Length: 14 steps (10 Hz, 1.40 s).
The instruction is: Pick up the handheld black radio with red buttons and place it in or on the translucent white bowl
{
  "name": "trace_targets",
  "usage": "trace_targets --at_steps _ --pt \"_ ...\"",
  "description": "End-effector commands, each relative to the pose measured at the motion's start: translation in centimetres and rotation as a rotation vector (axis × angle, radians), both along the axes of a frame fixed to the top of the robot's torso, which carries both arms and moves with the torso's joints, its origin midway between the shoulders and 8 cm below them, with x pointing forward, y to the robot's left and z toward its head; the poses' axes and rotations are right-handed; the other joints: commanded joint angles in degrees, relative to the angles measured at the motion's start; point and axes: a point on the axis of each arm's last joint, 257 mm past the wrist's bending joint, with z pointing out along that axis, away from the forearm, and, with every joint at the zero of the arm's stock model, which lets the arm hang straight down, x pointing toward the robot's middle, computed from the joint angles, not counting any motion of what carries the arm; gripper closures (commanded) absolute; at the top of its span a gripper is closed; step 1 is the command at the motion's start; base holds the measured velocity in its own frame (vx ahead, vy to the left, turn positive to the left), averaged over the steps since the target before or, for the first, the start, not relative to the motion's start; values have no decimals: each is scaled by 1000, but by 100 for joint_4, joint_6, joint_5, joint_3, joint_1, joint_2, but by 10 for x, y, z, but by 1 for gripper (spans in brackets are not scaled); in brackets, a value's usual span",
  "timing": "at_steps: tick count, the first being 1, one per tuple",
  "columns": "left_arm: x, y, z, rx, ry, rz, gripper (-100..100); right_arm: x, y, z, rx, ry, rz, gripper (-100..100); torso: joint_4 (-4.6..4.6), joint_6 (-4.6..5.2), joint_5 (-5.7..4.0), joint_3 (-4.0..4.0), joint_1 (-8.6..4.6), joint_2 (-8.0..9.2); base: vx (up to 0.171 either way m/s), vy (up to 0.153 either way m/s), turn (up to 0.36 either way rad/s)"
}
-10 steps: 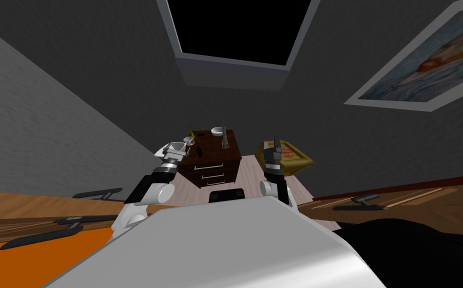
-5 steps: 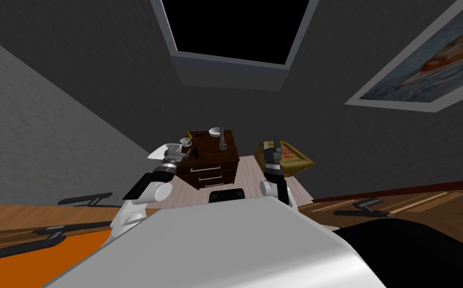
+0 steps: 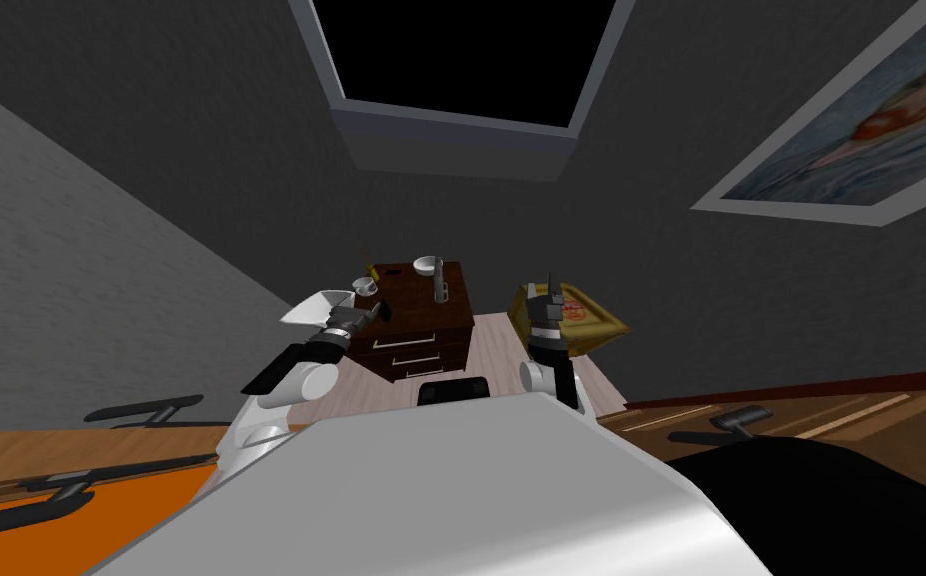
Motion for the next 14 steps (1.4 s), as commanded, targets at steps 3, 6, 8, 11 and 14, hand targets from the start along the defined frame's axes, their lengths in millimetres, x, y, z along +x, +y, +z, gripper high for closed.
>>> trace_targets --at_steps 3,6,8,11,14 --pt "-3 15 -28 -152 91 27 -100 0 0 0 0 0 0 0 -1 0 0 -3 -1 -6 55 -66 5" --pt "-6 25 -46 -250 144 52 -100 0 0 0 0 0 0 0 1 0 1 2 7 4 36 -49 5" --pt "-9 32 -57 -317 178 72 -100 0 0 0 0 0 0 0 0 0 1 2 8 4 36 -41 6" --pt "-9 34 -58 -326 183 75 0 0 0 0 0 0 0 0 1 0 3 5 18 9 19 -16 3" --pt "-9 34 -58 -325 183 75 100 0 0 0 0 0 0 0 4 0 5 10 24 18 0 0 0"
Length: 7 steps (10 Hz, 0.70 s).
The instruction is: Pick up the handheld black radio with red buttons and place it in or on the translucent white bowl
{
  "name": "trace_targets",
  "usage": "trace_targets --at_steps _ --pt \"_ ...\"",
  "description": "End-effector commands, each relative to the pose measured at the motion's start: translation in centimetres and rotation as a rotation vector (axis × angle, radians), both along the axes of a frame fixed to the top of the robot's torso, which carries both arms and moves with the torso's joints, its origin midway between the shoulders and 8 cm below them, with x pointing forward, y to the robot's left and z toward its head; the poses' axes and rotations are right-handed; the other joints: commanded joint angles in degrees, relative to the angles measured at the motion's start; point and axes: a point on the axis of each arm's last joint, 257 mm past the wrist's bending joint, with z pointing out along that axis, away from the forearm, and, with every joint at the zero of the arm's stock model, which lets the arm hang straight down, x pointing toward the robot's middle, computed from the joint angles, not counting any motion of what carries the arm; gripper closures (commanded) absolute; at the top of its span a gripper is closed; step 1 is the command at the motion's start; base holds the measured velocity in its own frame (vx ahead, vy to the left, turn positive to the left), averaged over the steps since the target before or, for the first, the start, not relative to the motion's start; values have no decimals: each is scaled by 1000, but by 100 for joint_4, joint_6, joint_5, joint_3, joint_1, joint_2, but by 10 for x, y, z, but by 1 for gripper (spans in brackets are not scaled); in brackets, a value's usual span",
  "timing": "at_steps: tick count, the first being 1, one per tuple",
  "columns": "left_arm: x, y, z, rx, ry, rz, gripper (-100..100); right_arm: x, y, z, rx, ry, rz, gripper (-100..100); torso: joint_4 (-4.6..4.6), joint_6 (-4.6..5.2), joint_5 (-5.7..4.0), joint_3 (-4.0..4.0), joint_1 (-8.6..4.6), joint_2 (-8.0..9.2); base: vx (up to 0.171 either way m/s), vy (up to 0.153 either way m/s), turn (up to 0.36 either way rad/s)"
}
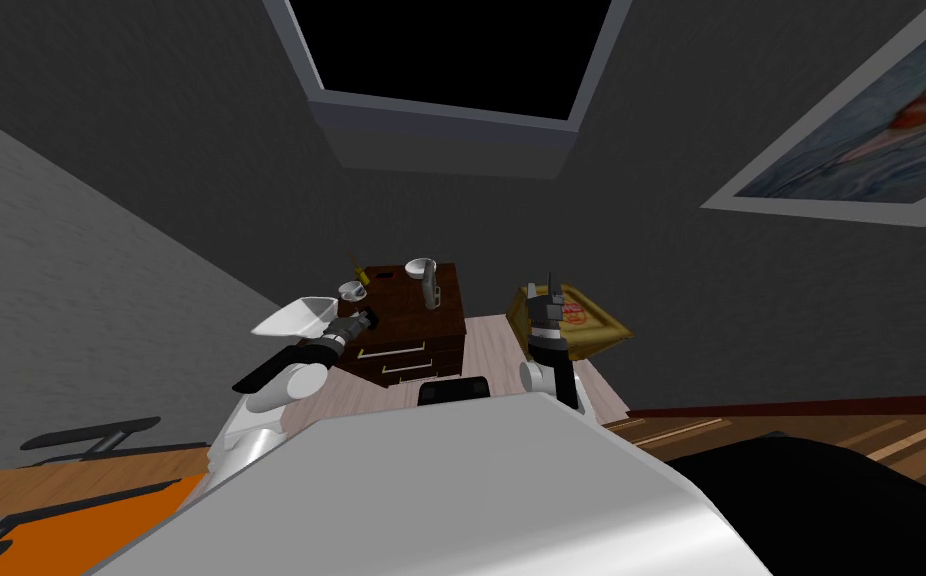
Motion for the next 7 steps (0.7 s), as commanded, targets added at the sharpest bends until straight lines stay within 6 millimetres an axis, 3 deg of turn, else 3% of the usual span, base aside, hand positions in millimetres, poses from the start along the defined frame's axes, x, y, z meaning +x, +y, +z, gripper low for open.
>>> trace_targets --at_steps 1,3,4,5,6,7 --pt "0 0 0 0 0 0 100 0 0 0 0 0 0 0 0 0 0 0 0 0 0 0 0" --pt "0 0 0 0 0 0 100 0 0 0 0 0 0 0 0 0 0 0 1 -1 0 0 0" --pt "0 0 0 0 0 0 0 0 0 0 0 0 0 0 0 0 0 0 1 -1 0 0 0" --pt "0 0 0 0 0 0 100 0 0 0 0 0 0 0 1 0 0 0 1 -1 0 0 0" --pt "0 0 0 0 0 0 0 0 0 0 0 0 0 0 0 -1 0 0 2 -1 0 0 0" --pt "-2 12 10 33 -3 6 100 0 0 0 0 0 0 0 0 0 0 0 2 -1 -61 -28 12"
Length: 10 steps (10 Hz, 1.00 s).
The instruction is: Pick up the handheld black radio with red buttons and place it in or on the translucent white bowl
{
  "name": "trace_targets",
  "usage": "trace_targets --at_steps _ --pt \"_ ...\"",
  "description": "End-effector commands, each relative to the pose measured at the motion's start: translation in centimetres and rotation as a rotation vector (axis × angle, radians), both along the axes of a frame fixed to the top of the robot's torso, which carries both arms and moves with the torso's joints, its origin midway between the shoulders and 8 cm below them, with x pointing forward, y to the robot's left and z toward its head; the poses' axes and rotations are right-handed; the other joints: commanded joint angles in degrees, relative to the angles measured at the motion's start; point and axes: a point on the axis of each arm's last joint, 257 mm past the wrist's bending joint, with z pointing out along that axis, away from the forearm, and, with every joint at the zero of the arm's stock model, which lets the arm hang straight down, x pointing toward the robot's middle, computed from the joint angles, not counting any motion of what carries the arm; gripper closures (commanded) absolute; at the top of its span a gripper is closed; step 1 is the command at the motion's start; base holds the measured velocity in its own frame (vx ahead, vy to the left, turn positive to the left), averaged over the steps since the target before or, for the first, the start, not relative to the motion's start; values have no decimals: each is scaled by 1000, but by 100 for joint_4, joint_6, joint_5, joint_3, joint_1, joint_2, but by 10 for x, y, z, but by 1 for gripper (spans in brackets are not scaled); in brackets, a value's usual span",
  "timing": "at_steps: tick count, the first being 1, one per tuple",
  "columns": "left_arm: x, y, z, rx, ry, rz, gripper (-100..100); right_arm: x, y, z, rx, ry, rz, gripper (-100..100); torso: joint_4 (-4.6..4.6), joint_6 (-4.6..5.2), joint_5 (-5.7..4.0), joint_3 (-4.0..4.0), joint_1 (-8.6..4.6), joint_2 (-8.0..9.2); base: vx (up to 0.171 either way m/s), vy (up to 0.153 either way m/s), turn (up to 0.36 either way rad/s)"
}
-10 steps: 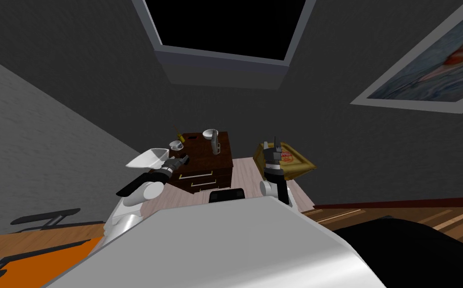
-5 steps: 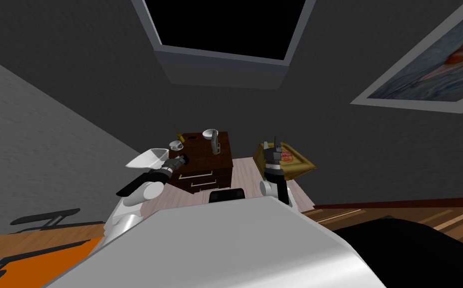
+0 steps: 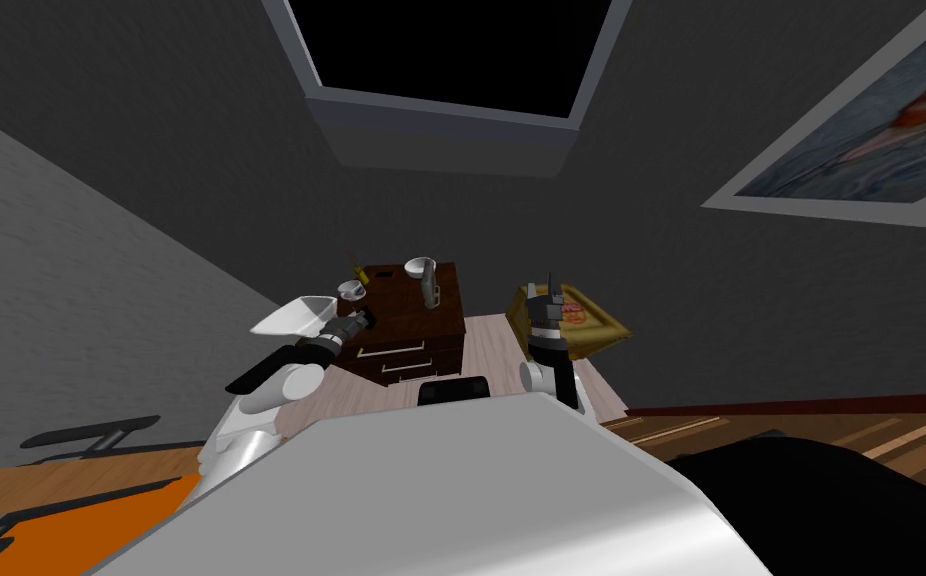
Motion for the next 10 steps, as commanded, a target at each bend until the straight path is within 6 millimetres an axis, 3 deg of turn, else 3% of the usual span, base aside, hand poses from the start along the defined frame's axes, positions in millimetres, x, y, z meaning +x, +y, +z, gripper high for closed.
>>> trace_targets --at_steps 1,10 --pt "-2 16 15 47 -5 11 100 0 0 0 0 0 0 0 0 0 0 0 0 0 -129 -62 46" --pt "-11 68 90 217 -36 38 100 0 0 0 0 0 0 0 8 -6 -14 17 -19 26 -98 -33 12"
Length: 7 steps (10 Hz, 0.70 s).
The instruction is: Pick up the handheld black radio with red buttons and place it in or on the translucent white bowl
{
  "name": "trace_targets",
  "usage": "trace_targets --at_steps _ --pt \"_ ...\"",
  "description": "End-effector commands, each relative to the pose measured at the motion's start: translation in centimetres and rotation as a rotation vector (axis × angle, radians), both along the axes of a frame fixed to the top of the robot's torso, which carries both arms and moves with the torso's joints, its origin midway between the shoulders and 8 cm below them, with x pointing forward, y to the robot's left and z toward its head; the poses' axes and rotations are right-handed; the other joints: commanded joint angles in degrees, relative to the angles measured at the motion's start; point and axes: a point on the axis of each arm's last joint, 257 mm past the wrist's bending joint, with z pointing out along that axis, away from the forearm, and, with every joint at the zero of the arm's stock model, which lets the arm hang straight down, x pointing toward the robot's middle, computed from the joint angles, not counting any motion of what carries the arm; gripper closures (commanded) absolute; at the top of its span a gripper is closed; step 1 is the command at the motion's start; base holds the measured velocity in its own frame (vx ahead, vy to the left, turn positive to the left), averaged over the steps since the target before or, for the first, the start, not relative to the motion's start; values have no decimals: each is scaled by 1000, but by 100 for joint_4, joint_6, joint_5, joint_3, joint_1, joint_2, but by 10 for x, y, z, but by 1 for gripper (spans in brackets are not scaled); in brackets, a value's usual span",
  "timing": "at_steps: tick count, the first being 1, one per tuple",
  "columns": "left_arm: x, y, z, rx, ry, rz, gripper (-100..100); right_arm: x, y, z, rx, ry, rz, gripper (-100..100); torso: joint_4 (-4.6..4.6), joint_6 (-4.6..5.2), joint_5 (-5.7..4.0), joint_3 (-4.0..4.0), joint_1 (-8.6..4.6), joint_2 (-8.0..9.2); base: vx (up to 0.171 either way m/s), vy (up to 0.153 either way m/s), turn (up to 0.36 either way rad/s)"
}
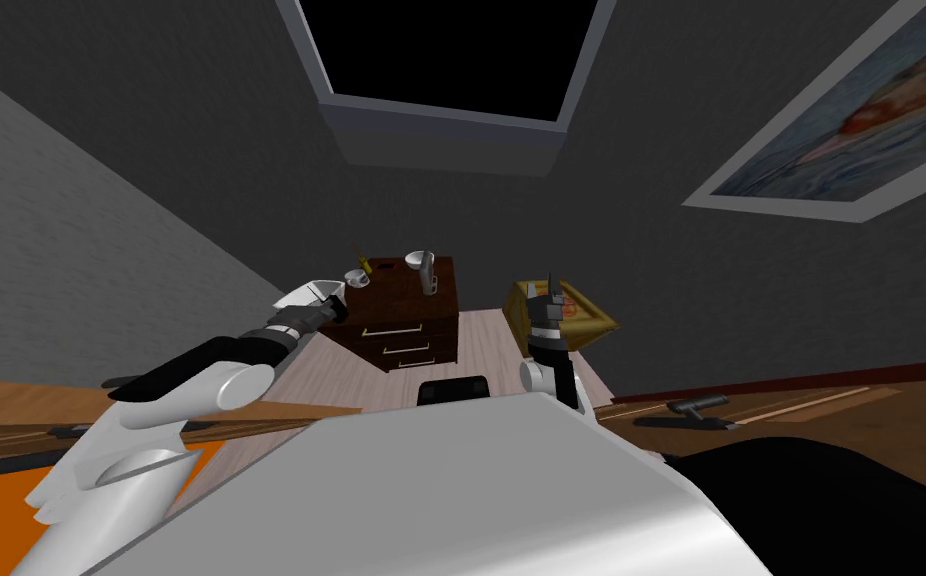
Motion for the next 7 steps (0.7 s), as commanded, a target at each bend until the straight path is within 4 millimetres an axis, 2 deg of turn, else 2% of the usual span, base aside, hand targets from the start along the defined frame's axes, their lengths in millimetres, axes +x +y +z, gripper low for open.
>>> trace_targets --at_steps 1,5,7 --pt "-1 7 14 28 -6 2 100 0 0 0 0 0 0 0 0 0 0 0 0 0 -98 -23 0" --pt "-3 16 49 82 -22 4 100 0 0 0 0 0 0 0 -2 4 -2 -5 -7 -8 -85 -29 -13" --pt "-4 18 61 81 -24 7 100 0 0 0 0 0 0 0 -3 8 -2 -7 2 -12 -61 16 -53"
